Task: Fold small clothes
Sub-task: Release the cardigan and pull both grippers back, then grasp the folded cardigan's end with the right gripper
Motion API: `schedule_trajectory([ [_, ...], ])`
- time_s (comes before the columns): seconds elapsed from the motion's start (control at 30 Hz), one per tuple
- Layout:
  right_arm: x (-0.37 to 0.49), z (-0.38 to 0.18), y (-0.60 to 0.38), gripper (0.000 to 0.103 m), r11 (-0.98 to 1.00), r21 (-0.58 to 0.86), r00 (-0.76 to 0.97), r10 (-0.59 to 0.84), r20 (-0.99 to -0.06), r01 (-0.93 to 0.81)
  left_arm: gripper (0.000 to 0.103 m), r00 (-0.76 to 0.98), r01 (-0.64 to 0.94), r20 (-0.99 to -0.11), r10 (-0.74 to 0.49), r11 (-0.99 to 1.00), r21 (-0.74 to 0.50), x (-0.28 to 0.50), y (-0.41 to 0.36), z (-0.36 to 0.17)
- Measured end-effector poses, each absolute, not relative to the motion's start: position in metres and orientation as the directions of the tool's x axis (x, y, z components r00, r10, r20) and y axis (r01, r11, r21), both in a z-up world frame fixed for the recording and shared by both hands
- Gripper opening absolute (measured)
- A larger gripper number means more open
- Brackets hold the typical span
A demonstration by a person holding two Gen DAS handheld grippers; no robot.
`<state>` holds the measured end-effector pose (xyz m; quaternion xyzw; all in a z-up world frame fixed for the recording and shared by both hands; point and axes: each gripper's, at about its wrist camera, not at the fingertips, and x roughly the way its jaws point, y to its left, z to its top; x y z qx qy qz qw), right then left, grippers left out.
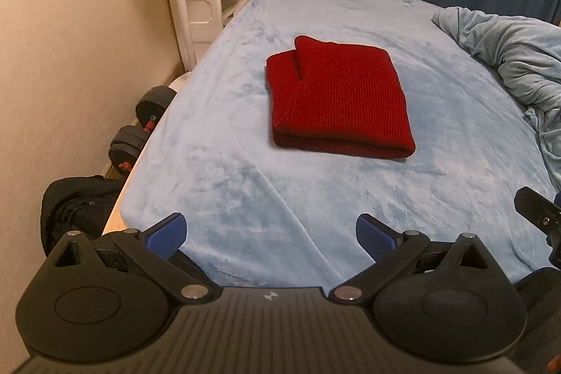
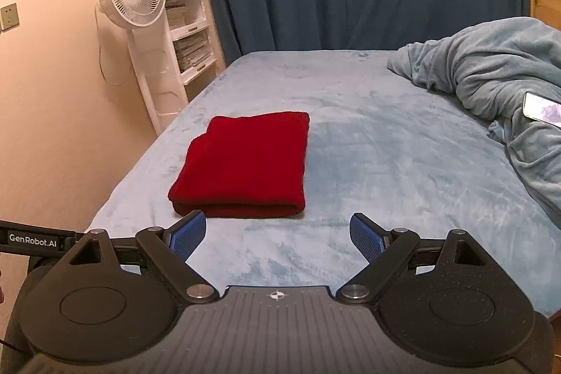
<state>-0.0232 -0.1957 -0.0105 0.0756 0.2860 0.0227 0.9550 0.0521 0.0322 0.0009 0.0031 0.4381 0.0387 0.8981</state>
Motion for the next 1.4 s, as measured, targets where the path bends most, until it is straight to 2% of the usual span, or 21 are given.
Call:
schedule_trajectory([
  [0.67,0.014,-0.035,-0.206,0.090,0.982,0.186,0.787,0.097,-0.609,0.023,0.103,0.562,-0.099,-0.822,0.093,0.994,0.044,0.095,0.032,-0.016],
  [0.93,0.054,-0.042,-0.215,0.090,0.984,0.179,0.775,0.101,-0.623,0.016,0.103,0.536,-0.174,-0.837,0.108,0.985,0.015,0.137,0.044,-0.029],
  [1.23,0.113,-0.057,-0.244,0.090,0.961,0.274,0.744,0.159,-0.649,0.034,0.103,0.527,-0.244,-0.845,0.085,0.968,-0.055,0.183,0.055,-0.051],
  [1.4,0.159,-0.064,-0.260,0.091,0.955,0.287,0.734,0.148,-0.663,0.068,0.103,0.499,-0.277,-0.861,0.100,0.960,-0.049,0.210,0.055,-0.069],
])
